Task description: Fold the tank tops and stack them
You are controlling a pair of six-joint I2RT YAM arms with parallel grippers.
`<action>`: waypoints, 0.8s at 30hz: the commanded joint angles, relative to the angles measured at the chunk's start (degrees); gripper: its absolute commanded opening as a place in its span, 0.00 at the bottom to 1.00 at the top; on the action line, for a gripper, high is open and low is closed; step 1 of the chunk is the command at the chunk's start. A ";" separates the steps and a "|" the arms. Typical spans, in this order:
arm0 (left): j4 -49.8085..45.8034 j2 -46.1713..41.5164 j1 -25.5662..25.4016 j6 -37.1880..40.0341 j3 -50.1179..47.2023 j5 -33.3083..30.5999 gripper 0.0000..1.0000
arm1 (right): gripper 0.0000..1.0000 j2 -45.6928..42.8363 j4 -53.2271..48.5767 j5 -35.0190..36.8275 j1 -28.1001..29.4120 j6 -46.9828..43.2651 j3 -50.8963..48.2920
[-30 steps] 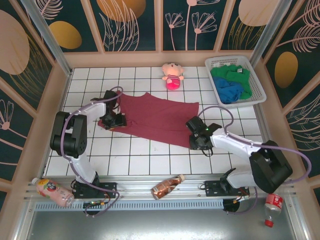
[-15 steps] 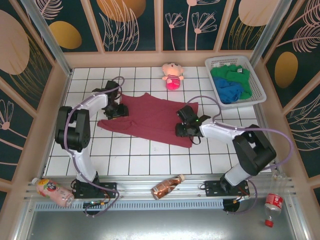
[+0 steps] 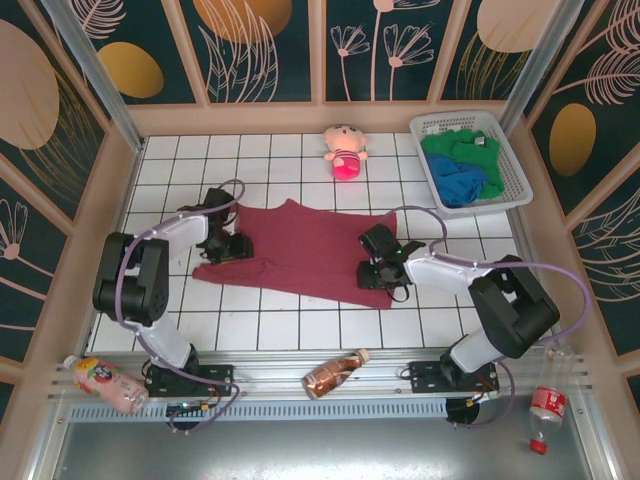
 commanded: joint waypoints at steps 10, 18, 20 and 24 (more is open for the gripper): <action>-12.14 -8.57 -0.65 -7.50 -0.44 0.41 0.60 | 0.46 -10.98 -12.49 -0.63 -2.48 0.05 2.30; -12.31 5.16 -2.48 -3.64 21.44 1.48 0.61 | 0.53 -6.25 -0.96 -0.61 -15.38 -10.57 7.44; -10.14 9.18 -3.15 -3.26 25.06 2.85 0.60 | 0.53 -3.37 1.87 -1.00 -16.69 -11.40 8.41; -8.67 17.47 -5.98 -0.85 33.33 5.57 0.61 | 0.54 2.71 4.96 -1.23 -17.87 -12.34 11.48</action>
